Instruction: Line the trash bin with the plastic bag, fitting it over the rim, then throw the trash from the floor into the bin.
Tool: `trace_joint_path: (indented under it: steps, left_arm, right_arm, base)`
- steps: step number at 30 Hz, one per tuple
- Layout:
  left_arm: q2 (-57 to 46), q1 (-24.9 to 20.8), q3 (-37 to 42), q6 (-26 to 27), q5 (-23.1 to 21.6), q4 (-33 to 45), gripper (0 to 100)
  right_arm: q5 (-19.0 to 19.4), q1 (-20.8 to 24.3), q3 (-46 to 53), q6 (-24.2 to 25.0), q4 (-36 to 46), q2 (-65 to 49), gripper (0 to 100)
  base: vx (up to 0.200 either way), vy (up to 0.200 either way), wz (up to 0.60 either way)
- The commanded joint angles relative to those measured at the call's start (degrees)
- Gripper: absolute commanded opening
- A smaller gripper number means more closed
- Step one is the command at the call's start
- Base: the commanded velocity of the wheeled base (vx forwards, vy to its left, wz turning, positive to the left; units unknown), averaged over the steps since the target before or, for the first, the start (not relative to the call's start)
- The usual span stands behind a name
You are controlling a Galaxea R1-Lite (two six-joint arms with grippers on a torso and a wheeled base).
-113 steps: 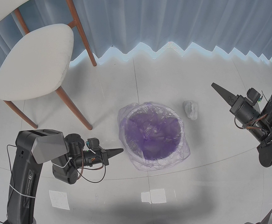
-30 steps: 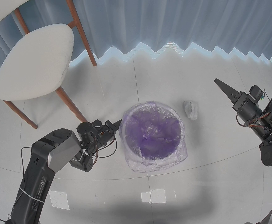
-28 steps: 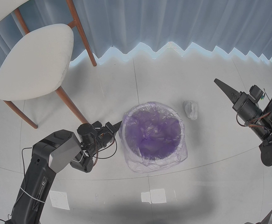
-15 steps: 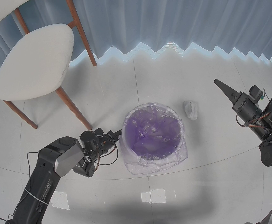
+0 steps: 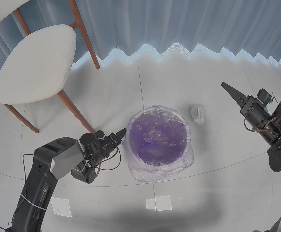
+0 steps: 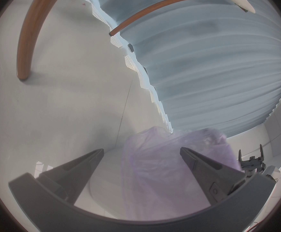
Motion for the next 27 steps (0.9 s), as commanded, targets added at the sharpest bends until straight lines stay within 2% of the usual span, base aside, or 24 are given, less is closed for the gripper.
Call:
trace_joint_path:
  steps: [1, 4, 13, 21, 23, 27]
  left_arm:
    - [-18.1, 0.1, 15.4, 2.3, 0.5, 0.1, 100]
    - [-26.0, 0.0, 21.1, 2.4, -0.6, 0.3, 100]
    - [-40.7, -0.5, 29.6, 2.8, -0.5, 0.5, 100]
    - [-52.4, -8.0, 36.0, 7.6, -0.4, 0.5, 100]
    - [-53.5, -9.2, 36.3, 8.7, 0.4, 0.5, 100]
    - [-56.0, -11.5, 35.9, 11.3, 3.5, 0.5, 100]
  right_arm:
    - [-0.1, -0.8, -0.5, 0.0, -1.0, 1.4, 100]
    - [-0.2, -0.8, -0.5, 0.0, -1.0, 1.4, 100]
    - [-0.2, -2.0, -0.5, -0.3, 0.6, 3.3, 100]
    - [-0.8, -4.0, -2.9, -1.2, 4.8, 7.1, 100]
    - [-0.8, -4.6, -3.7, -0.8, 8.7, 6.8, 100]
    - [-1.2, -6.3, -8.2, 0.9, 25.2, 5.7, 100]
  base:
    - [0.000, 0.000, 0.00]
    - [0.000, 0.000, 0.00]
    - [0.000, 0.000, 0.00]
    - [0.000, 0.000, 0.00]
    - [0.000, 0.000, 0.00]
    - [0.000, 0.000, 0.00]
